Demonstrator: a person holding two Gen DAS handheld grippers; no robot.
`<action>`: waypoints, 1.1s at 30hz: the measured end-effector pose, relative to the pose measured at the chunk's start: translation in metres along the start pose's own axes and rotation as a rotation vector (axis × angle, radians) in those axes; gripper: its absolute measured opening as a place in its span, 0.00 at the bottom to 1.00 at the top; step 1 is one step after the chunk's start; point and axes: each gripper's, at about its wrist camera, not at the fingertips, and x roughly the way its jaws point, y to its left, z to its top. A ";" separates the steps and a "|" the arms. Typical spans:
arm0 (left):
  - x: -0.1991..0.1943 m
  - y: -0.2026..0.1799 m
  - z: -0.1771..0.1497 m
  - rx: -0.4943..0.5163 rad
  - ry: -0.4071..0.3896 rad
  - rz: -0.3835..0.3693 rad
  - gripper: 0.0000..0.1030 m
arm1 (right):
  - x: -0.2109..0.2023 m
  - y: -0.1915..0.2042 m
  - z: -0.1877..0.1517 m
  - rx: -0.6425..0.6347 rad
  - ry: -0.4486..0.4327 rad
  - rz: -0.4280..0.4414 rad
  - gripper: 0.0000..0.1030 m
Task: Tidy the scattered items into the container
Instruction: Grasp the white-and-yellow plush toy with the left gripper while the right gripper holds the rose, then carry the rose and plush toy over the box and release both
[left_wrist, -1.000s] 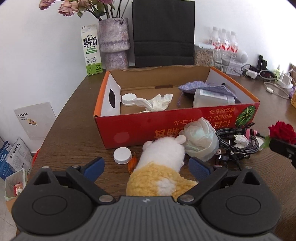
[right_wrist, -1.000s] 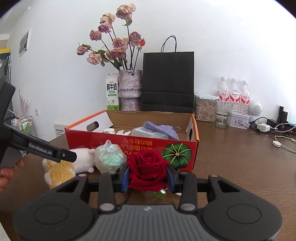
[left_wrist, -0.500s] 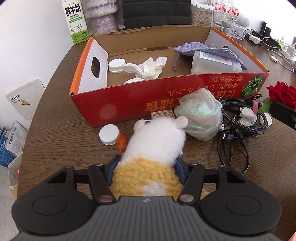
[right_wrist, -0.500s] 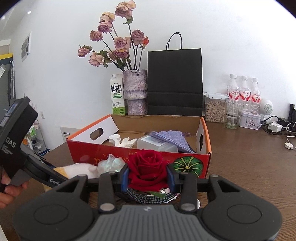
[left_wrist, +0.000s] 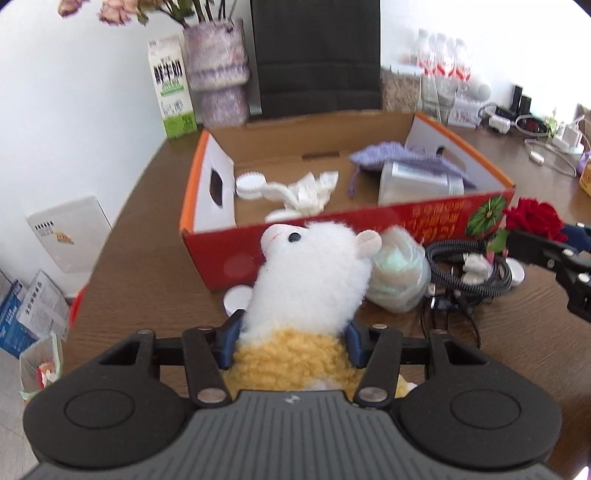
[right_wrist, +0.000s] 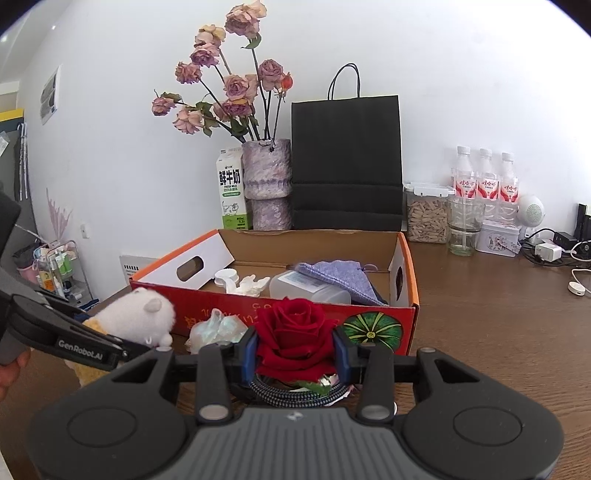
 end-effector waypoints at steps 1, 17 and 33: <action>-0.004 -0.001 0.001 0.007 -0.024 0.015 0.52 | 0.000 0.000 0.001 -0.002 -0.003 0.000 0.38; -0.031 0.013 0.042 -0.186 -0.310 -0.048 0.52 | 0.014 0.013 0.055 -0.053 -0.103 0.001 0.38; 0.036 0.014 0.103 -0.299 -0.486 0.048 0.52 | 0.110 0.017 0.112 -0.029 -0.142 -0.076 0.38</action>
